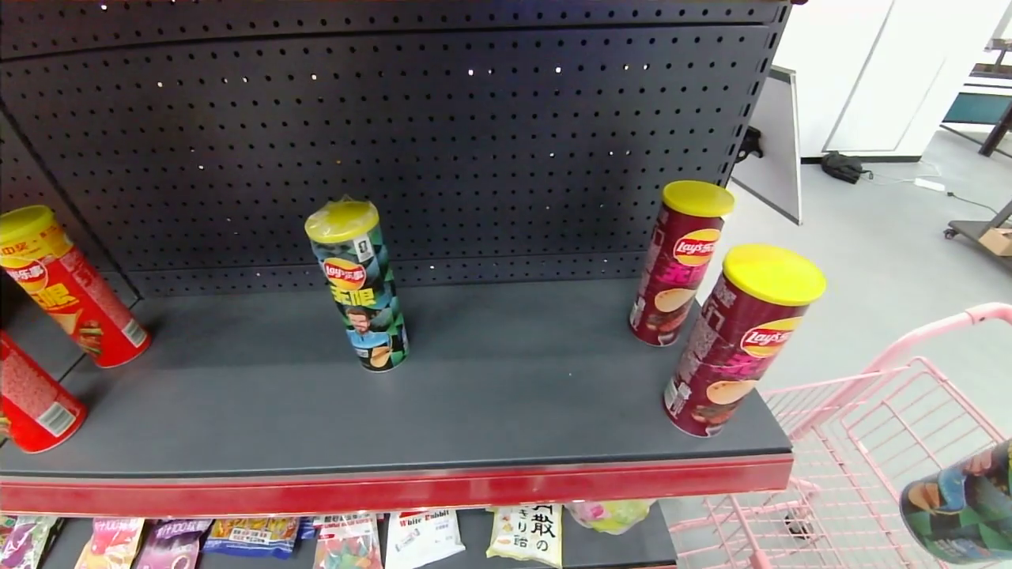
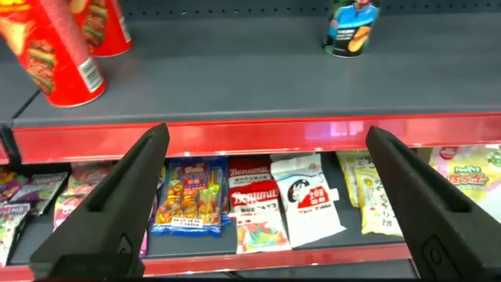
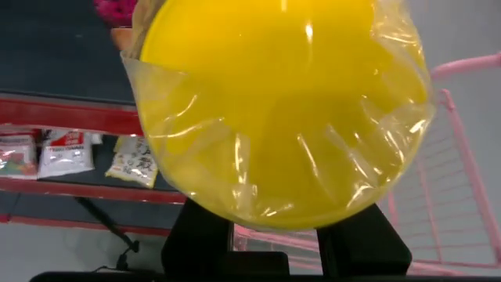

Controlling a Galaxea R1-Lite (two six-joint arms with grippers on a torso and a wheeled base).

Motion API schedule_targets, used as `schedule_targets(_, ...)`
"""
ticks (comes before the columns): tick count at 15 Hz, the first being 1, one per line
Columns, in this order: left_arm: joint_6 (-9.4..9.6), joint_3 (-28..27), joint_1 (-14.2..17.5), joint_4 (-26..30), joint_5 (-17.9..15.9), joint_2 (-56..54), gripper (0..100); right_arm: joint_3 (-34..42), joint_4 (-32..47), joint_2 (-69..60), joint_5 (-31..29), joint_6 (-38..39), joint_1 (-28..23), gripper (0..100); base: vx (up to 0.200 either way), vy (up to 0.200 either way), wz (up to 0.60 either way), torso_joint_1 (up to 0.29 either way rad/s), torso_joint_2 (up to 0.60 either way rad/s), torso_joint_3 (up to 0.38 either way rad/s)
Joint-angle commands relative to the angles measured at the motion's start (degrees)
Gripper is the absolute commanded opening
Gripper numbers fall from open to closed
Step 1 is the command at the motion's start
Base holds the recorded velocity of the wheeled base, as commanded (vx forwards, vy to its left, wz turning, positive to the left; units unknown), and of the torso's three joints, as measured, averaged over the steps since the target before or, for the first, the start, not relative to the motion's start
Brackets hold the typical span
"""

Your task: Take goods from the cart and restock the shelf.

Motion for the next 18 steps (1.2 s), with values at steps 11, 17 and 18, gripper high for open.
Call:
schedule_targets(11, -0.04, 0.0, 0.0, 0.0, 0.0, 0.0, 100, 1.7, -0.5, -4.3, 10.8, 2.3, 0.7, 0, 0.0, 0.055, 0.0, -0.002, 0.0, 0.0)
schedule_targets(17, -0.04, 0.0, 0.0, 0.0, 0.0, 0.1, 100, 2.1, -0.5, -4.3, 11.1, 2.3, 0.7, 0, 0.0, 0.2, 0.0, 0.003, 0.0, 0.002)
schedule_targets(18, -0.04, 0.0, 0.0, 0.0, 0.0, 0.1, 100, 2.1, -0.5, -4.3, 11.1, 2.3, 0.7, 0, 0.0, 0.2, 0.0, -0.002, 0.0, 0.002)
